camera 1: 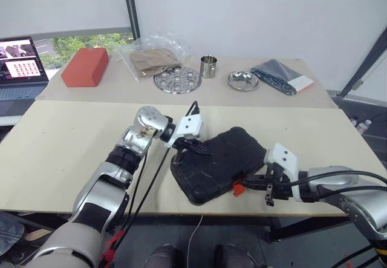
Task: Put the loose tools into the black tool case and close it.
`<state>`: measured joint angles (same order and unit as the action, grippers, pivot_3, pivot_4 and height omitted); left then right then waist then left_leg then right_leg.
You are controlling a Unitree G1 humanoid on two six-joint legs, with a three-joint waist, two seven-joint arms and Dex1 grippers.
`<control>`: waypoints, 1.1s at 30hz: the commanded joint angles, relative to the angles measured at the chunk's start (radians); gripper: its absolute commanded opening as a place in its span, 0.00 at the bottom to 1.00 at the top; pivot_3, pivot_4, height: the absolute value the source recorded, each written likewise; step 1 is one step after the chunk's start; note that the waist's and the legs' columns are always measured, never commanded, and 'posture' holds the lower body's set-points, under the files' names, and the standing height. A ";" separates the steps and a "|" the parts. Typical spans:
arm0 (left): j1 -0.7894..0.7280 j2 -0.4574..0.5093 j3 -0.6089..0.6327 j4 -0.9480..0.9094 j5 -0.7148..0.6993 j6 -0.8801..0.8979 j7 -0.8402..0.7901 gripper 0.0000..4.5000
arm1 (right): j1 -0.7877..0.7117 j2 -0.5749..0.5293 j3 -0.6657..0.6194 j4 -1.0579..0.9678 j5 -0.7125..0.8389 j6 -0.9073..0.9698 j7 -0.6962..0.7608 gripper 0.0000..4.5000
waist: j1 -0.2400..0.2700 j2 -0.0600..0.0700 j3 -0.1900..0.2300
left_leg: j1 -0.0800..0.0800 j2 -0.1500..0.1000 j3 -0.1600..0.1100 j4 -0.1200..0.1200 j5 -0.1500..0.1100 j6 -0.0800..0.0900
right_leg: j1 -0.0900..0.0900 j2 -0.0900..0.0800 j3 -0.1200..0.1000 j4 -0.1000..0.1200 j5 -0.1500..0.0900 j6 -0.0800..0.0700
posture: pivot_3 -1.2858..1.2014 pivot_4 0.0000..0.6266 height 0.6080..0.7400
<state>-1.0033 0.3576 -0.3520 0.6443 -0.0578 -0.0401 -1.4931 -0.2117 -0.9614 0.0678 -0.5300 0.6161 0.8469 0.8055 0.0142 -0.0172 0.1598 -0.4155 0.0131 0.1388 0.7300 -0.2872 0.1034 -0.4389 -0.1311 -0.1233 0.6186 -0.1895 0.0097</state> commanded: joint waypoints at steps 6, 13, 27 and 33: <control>0.011 0.007 -0.012 0.000 0.027 0.005 -0.001 0.00 | 0.119 -0.052 -0.060 -0.078 -0.008 -0.006 0.037 0.00 | 0.002 0.000 0.000 | 0.000 0.000 0.000 0.000 0.000 0.000 | 0.000 0.000 0.000 -0.001 0.000 0.000 | 0.52 0.24 0.95; 0.031 0.000 -0.056 -0.011 0.066 -0.065 -0.013 0.00 | 0.181 0.067 0.007 -0.040 -0.086 -0.037 -0.066 0.00 | 0.001 0.000 0.000 | 0.000 0.000 0.000 0.000 0.000 0.000 | 0.000 0.000 0.000 0.000 0.000 0.000 | 0.52 0.24 0.95; 0.085 -0.038 -0.174 0.015 0.218 -0.313 0.034 0.00 | 0.129 0.260 0.012 -0.003 -0.196 -0.137 -0.151 0.00 | -0.004 0.001 -0.004 | 0.006 0.001 -0.001 0.000 -0.001 -0.004 | 0.006 -0.002 0.001 -0.004 0.002 0.004 | 0.52 0.24 0.95; 0.082 -0.045 -0.211 0.085 0.267 -0.418 0.063 0.00 | 0.101 0.270 -0.021 -0.039 -0.202 -0.154 -0.163 0.00 | -0.004 0.009 -0.009 | 0.009 0.002 0.000 -0.001 -0.001 -0.002 | 0.007 -0.001 0.001 -0.005 0.002 0.004 | 0.52 0.24 0.95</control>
<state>-0.9834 0.3137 -0.4532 0.6384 0.0973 -0.4503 -1.4113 -0.0615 -0.7053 0.1250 -0.4877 0.4055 0.7464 0.6655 0.0103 -0.0082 0.1504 -0.4064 0.0147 0.1386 0.7292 -0.2916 0.1070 -0.4321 -0.1322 -0.1226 0.6141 -0.1874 0.0138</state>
